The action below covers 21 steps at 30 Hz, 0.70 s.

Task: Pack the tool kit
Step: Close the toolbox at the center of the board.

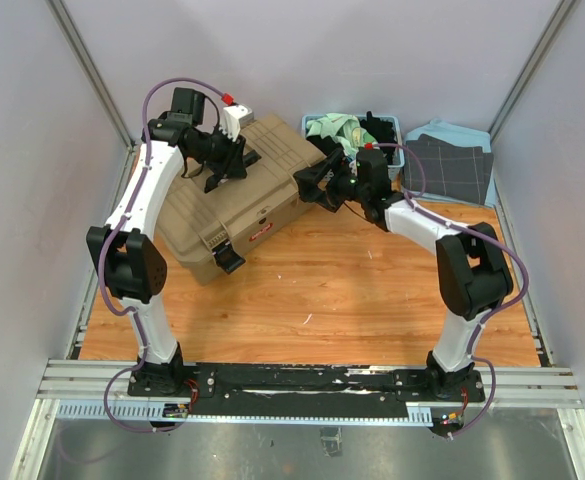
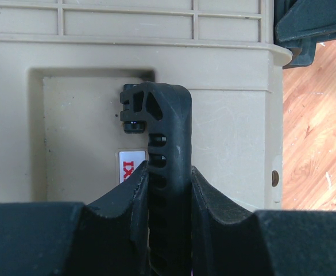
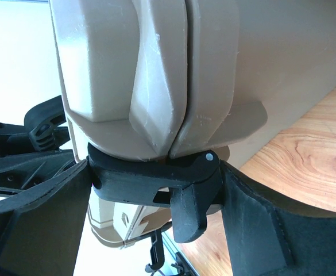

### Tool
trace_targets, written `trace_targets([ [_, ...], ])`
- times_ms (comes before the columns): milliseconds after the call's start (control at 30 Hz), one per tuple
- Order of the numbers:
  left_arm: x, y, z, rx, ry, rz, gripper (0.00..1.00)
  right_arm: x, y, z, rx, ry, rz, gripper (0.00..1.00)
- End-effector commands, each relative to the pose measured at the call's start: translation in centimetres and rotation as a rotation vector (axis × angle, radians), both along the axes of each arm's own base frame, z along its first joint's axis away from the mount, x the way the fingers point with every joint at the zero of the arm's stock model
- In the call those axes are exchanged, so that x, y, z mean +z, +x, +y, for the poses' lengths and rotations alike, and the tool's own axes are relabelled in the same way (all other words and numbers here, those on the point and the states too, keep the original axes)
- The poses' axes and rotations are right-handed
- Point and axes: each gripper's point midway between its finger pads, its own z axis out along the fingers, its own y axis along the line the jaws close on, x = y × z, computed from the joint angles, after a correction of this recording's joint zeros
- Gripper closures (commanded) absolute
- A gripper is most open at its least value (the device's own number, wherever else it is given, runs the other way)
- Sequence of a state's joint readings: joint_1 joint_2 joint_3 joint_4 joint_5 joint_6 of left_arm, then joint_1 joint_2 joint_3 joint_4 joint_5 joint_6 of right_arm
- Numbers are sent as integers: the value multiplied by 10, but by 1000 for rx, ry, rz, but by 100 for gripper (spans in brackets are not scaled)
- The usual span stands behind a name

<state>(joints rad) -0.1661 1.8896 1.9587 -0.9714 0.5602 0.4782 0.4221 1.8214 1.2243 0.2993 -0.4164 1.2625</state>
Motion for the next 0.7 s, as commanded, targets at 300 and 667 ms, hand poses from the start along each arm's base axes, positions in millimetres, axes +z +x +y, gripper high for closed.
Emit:
trace_targets([
  [300,-50,-26,-5,-44,56,193,100,-107,-60,-45,-11,-351,365,29],
  [667,-50,-25,-6,-47,56,190,100,-117,-74,-49,24,-468,397,24],
])
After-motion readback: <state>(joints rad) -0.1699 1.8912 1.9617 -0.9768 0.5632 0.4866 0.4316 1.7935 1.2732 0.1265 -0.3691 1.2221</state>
